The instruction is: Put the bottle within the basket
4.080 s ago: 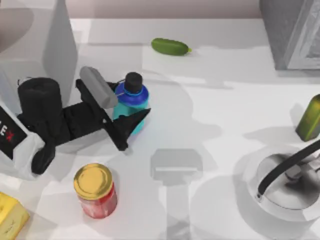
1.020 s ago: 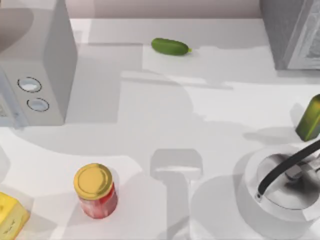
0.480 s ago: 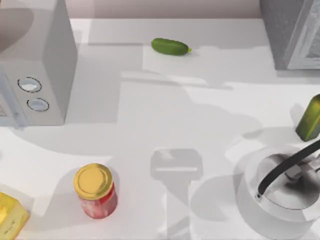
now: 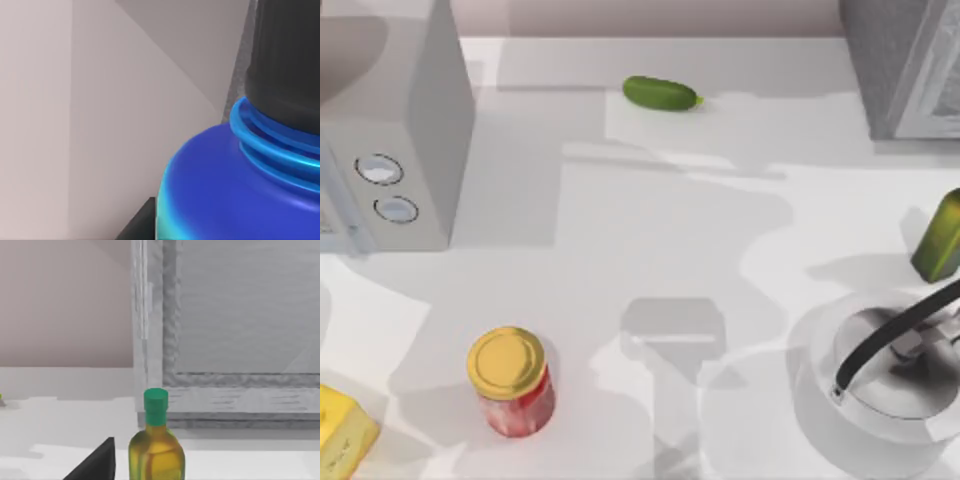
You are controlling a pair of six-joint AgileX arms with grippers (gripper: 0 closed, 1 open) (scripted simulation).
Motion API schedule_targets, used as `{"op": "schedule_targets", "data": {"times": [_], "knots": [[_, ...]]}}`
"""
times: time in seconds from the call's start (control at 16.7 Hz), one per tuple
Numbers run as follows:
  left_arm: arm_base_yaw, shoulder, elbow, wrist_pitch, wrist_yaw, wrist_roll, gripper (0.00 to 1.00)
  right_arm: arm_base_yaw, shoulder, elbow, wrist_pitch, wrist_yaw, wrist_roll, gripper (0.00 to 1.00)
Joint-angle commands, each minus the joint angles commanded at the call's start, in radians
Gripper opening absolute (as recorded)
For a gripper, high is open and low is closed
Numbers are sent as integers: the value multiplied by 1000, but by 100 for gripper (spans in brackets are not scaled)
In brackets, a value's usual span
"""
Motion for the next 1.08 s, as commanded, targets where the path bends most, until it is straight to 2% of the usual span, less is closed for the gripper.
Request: {"op": "schedule_targets", "data": {"times": [0.42, 0.6, 0.84, 1.08], "knots": [[-57, -135, -330, 486, -91, -226, 0, 0, 0, 0, 0, 0, 0, 100], [-72, -176, -372, 567, -106, -253, 0, 0, 0, 0, 0, 0, 0, 100], [-74, -180, -374, 573, -105, -254, 0, 0, 0, 0, 0, 0, 0, 100], [-74, -180, -374, 573, -105, -254, 30, 0, 0, 0, 0, 0, 0, 100]]}}
